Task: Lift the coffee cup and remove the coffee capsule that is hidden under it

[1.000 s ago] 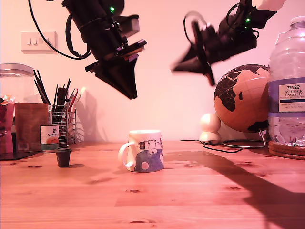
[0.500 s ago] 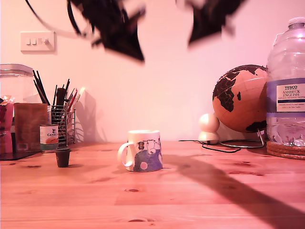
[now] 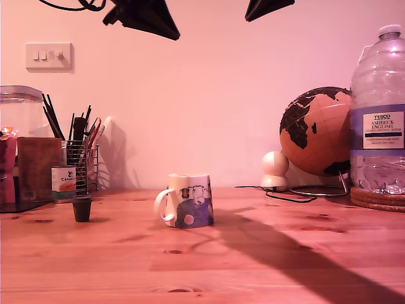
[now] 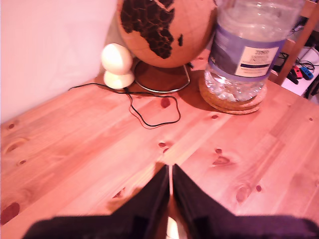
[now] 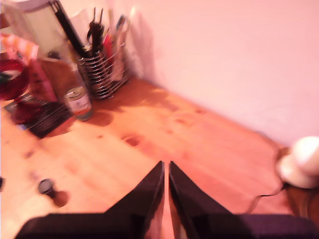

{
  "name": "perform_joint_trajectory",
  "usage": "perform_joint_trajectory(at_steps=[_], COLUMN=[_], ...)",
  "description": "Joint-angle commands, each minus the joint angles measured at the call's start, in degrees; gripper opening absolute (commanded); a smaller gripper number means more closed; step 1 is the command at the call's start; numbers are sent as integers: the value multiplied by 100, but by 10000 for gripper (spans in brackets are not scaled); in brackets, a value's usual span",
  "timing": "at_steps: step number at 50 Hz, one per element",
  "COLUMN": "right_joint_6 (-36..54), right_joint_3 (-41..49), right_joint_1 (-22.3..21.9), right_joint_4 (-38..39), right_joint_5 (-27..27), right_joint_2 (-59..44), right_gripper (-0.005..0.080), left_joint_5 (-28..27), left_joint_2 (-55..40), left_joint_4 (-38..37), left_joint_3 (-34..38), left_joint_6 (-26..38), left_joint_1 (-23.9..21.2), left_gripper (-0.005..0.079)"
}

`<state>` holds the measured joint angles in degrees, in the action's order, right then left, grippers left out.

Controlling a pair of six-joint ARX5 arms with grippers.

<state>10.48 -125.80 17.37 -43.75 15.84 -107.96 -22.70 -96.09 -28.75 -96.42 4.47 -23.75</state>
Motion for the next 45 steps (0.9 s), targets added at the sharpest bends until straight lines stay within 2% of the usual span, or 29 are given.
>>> perform_joint_trajectory(at_steps=[1, 13, 22, 31, 45], right_joint_6=[28, 142, 153, 142, -15], right_joint_3=[46, 262, 785, 1954, 4422], right_joint_1=[101, 111, 111, 142, 348], right_joint_4=[72, 76, 284, 944, 2503], right_joint_5=[-44, -155, -236, -293, -295], right_joint_2=[334, 739, 1163, 1869, 3217], right_gripper=[-12, -12, -12, -12, -12], left_joint_5=[-96, -254, -262, -280, -284], left_joint_2=[168, 308, 579, 1021, 2092], left_joint_4=[0, 0, 181, 586, 1969], left_joint_3=[48, 127, 498, 1126, 2833], left_joint_6=[-22, -15, -28, -116, -308], left_joint_1=[33, 144, 278, 323, 319], left_gripper=[-19, -19, -19, -19, -19])
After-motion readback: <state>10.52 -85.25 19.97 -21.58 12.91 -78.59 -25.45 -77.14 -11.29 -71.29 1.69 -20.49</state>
